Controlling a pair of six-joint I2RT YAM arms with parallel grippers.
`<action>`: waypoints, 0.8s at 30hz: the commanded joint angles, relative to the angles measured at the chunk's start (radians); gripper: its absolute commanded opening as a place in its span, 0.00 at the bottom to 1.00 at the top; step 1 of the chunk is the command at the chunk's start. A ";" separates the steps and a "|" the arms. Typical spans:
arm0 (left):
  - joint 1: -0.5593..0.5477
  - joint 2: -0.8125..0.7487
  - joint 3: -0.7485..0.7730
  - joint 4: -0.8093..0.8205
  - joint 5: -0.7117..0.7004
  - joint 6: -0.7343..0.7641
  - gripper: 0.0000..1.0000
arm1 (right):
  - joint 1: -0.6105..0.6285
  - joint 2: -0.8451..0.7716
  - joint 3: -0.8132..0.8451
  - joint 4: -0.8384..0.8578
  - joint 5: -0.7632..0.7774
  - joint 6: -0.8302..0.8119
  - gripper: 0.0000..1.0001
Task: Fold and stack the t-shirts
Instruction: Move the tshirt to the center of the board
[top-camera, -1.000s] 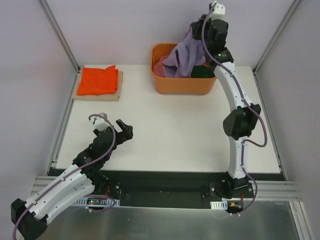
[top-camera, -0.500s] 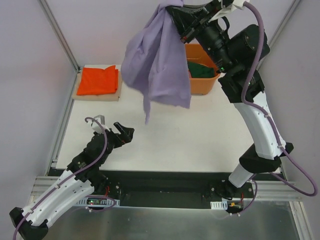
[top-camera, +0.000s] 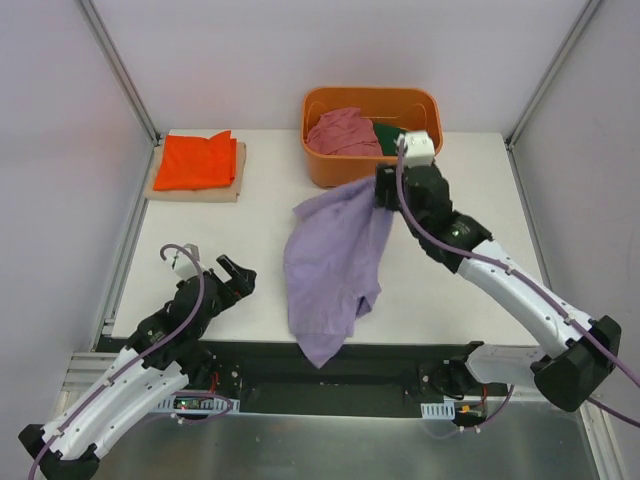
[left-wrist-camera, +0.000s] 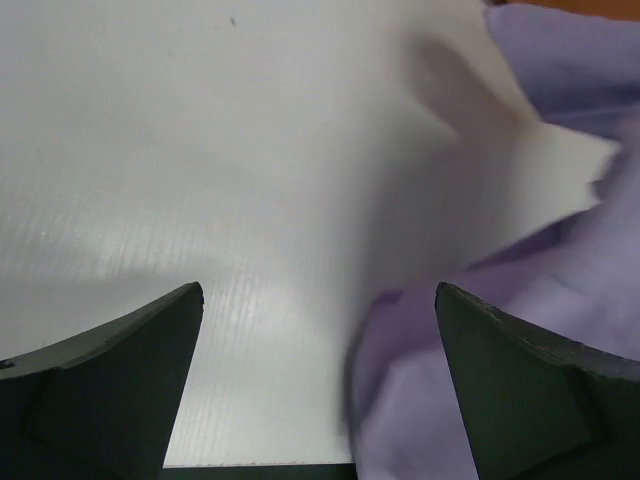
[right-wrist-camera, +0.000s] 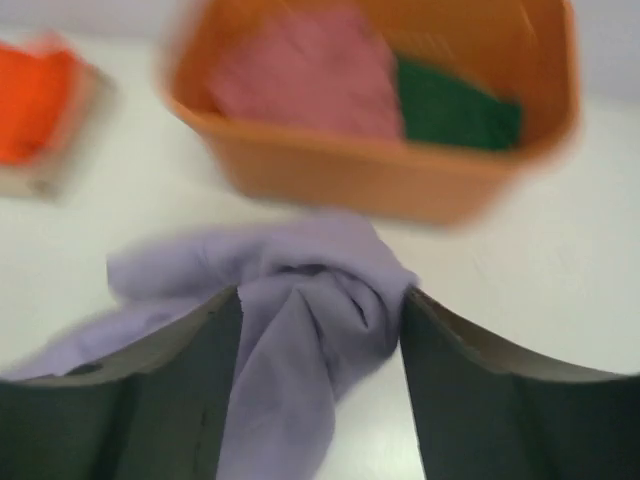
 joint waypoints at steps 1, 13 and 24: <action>-0.005 0.048 0.044 -0.099 -0.045 -0.052 0.99 | -0.109 -0.110 -0.351 -0.022 0.265 0.100 0.76; -0.006 0.243 0.044 -0.103 -0.013 -0.080 0.99 | 0.192 -0.062 -0.497 -0.047 -0.077 0.171 0.98; -0.006 0.060 -0.012 -0.134 -0.002 -0.092 0.99 | 0.535 0.422 -0.191 -0.236 -0.175 -0.090 0.74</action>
